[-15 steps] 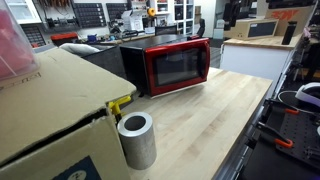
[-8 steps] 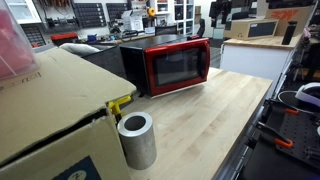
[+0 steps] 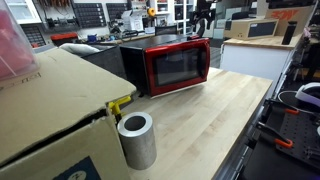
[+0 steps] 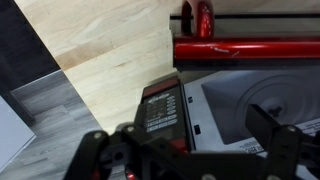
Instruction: Open the microwave
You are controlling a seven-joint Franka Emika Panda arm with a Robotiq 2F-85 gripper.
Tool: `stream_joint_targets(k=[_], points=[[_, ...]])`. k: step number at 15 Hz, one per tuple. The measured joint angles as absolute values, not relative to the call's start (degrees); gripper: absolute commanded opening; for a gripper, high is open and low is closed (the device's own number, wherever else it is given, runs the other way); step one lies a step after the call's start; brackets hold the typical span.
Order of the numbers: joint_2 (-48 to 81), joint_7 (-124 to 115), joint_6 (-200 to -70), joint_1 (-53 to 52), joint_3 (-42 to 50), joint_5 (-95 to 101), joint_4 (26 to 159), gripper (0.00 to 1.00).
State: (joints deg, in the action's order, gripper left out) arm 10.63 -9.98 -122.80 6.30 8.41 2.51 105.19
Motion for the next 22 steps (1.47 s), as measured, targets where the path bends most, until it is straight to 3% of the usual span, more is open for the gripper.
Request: stream_joint_targets(k=[10, 22], points=[[23.17, -14.11, -117.12, 5.67, 6.42, -2.87, 92.39, 1.00], [20.77, -13.64, -101.64, 5.39, 4.86, -7.52, 95.84, 1.00]])
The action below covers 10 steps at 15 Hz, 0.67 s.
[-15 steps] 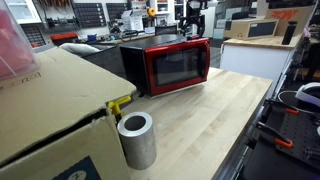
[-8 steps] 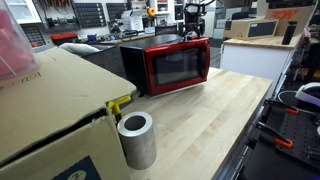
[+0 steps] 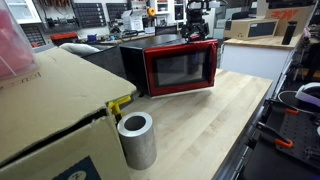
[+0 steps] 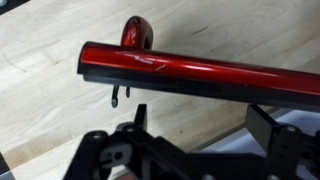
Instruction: Open the microwave
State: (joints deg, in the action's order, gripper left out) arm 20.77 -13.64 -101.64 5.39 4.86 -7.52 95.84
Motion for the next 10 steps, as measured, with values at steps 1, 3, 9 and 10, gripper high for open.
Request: stream_joint_targets(k=[1, 3, 9, 10], points=[[19.75, -13.64, -101.25, 5.09, 4.54, -7.54, 97.12, 1.00], [17.37, -13.65, -101.11, 4.20, 3.74, -7.54, 100.38, 1.00], [9.76, -13.61, -101.04, -0.13, -0.21, -8.40, 110.71, 1.00], [8.51, -13.40, -101.04, -0.70, -0.74, -8.63, 111.69, 1.00]])
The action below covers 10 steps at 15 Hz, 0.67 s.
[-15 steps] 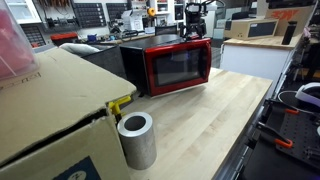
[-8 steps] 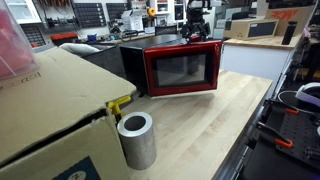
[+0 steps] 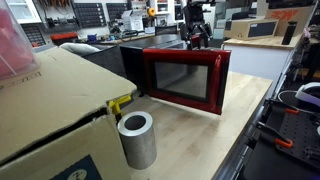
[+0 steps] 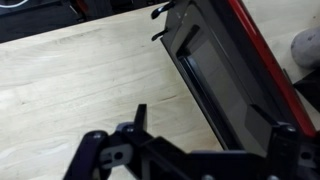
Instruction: Open the microwave
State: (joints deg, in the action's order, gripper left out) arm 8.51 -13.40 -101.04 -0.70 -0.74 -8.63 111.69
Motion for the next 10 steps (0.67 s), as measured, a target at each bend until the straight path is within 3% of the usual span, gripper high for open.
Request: stream_joint_targets(k=[10], points=[[-4.66, 13.07, -101.74, 1.44, 1.79, 5.14, 118.35, 1.00]])
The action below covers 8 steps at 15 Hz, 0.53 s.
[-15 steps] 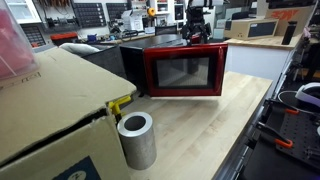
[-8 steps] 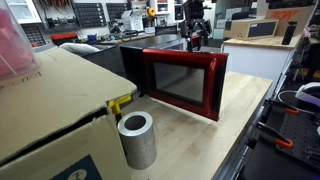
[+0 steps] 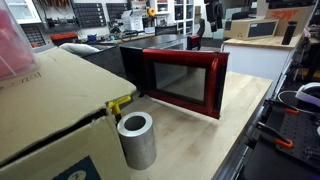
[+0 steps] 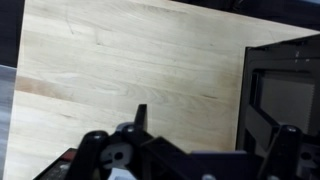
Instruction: Open the microwave
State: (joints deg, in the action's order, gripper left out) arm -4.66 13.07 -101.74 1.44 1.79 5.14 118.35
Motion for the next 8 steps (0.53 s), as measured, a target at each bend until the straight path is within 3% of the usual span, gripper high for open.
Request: stream_joint_targets(k=[8], points=[[-8.25, 23.07, -123.05, -1.07, 0.21, 13.81, 137.24, 1.00]])
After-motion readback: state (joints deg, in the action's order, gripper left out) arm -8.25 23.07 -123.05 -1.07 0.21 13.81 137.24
